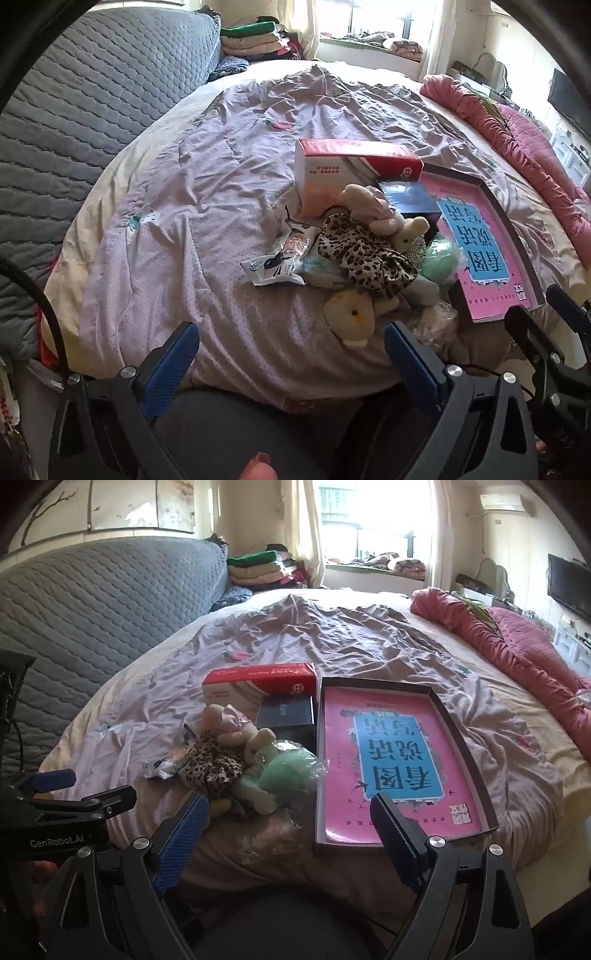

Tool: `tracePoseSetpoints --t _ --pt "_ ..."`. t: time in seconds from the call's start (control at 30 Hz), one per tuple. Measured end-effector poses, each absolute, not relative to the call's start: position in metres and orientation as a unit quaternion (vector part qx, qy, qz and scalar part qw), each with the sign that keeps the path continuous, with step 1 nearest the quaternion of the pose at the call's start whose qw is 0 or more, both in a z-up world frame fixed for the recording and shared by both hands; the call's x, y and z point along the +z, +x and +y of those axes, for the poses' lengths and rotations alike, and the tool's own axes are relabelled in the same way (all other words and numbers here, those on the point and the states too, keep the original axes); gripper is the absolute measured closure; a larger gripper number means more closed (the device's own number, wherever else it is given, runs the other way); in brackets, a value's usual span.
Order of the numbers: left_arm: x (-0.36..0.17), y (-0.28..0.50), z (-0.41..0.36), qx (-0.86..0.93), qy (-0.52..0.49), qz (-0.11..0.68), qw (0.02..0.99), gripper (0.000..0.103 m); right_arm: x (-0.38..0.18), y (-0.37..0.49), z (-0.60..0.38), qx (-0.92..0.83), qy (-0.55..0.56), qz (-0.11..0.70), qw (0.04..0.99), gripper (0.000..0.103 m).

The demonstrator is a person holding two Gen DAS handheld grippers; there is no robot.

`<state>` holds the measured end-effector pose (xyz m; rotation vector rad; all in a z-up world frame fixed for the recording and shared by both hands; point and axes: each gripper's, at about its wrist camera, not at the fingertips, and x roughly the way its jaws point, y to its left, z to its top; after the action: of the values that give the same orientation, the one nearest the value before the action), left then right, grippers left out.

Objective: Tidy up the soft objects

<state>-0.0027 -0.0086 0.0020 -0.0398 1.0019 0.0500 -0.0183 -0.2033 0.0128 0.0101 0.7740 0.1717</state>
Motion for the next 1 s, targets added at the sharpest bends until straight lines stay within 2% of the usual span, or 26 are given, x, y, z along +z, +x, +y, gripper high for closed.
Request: tracePoseSetpoints --t 1.0 --pt "0.0024 -0.0024 -0.0075 0.024 -0.018 0.48 0.877 0.002 0.0094 -0.0183 -0.2053 0.079 0.006 0.375 0.924 0.013"
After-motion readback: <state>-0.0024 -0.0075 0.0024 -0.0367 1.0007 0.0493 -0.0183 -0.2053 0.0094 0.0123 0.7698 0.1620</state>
